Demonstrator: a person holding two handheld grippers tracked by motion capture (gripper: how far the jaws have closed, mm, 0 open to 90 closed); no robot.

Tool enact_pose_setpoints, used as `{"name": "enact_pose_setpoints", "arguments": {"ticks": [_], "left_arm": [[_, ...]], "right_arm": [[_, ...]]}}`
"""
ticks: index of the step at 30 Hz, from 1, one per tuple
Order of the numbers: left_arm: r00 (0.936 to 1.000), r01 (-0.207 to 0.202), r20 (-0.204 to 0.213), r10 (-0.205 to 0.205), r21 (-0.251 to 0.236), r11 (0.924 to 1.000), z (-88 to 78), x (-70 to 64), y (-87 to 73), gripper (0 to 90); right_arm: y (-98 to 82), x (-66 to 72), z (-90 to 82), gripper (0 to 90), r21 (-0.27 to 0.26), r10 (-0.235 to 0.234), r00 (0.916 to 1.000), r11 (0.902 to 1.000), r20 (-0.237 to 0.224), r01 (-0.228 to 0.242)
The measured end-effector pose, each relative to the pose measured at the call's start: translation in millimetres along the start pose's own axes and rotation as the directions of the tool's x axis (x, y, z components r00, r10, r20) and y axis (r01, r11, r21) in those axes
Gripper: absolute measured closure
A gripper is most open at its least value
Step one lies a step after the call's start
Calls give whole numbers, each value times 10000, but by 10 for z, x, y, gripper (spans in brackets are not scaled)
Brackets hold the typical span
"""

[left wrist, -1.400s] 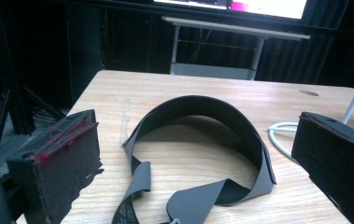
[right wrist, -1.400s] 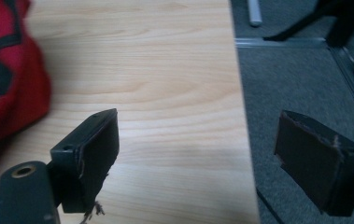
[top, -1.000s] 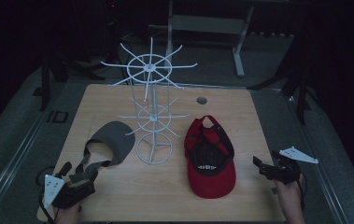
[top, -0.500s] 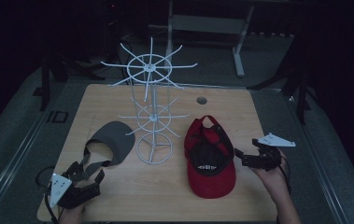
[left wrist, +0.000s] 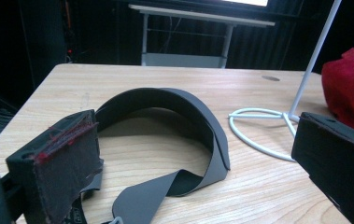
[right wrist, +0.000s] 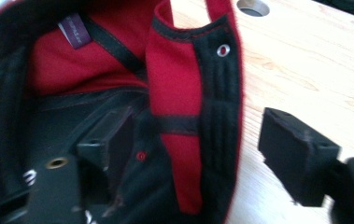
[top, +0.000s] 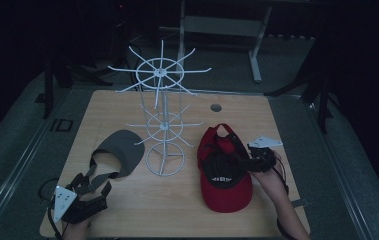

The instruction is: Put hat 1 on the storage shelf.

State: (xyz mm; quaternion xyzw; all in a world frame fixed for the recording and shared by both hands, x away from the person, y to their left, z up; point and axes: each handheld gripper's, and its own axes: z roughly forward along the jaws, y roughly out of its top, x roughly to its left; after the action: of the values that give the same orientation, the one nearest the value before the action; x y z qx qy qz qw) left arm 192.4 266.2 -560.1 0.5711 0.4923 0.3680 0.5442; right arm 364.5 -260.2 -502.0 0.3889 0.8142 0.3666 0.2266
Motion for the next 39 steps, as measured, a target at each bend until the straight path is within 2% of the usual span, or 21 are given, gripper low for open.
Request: {"name": "enact_pose_setpoints", "arguments": {"ticks": [4, 8, 10, 11, 14, 15, 19, 21, 25, 26, 28, 31, 35, 39], "left_arm": [[10000, 64, 48, -64, 60, 10000, -7, 11, 1, 15], [10000, -13, 35, 13, -17, 10000, -7, 3, 3, 15], [10000, -36, 39, 37, -39, 10000, -8, 0, 4, 15], [10000, -32, 49, 32, -4, 10000, -7, 2, 4, 15], [10000, -23, 36, 23, 22, 10000, -7, 3, 2, 16], [10000, 7, 44, -8, 37, 10000, -5, 6, 1, 16], [10000, 37, 36, -37, 65, 10000, 0, 11, -3, 15], [10000, 72, 16, -72, 65, 10000, 2, 12, -5, 16], [10000, -1, -2, 1, 29, 10000, 0, 14, -6, 16], [10000, -2, -9, 2, 23, 10000, 1, 14, -5, 16], [10000, 36, -12, -36, 38, 10000, 4, 16, -7, 16], [9999, 126, -7, -126, 53, 9999, 9, 25, -11, 16], [10000, 9, -92, -8, 137, 9999, 11, 30, -14, 16], [9999, 166, 15, -166, -20, 9999, 9, 36, -16, 16]], "right_arm": [[-12, 45, 183, 273, 446, -293, 9995, 9986, 138, 287], [-20, 121, 332, 288, 1057, -957, 9930, 9905, 692, 881], [-37, 133, 374, 314, 1141, -1052, 9931, 9886, 525, 987], [-44, 141, 393, 314, 1230, -1127, 9915, 9869, 644, 1042], [-58, 156, 423, 320, 1402, -1257, 9905, 9832, 565, 1168], [-64, 163, 435, 345, 1427, -1280, 9896, 9827, 656, 1177], [-82, 187, 470, 453, 1528, -1390, 9891, 9796, 484, 1302], [-87, 193, 487, 543, 1633, -1458, 9882, 9771, 468, 1364], [-93, 166, 490, 702, 1602, -1115, 9933, 9815, 314, 1051], [-100, 158, 489, 768, 1568, -1082, 9936, 9824, 338, 1017], [-107, 144, 478, 821, 1487, -962, 9948, 9848, 345, 901], [-99, 138, 432, 836, 1216, -854, 9958, 9893, 335, 807], [-57, 109, 339, 839, 804, -485, 9983, 9957, 320, 457], [0, 96, 239, 841, 597, -355, 9991, 9976, 213, 342]]}}
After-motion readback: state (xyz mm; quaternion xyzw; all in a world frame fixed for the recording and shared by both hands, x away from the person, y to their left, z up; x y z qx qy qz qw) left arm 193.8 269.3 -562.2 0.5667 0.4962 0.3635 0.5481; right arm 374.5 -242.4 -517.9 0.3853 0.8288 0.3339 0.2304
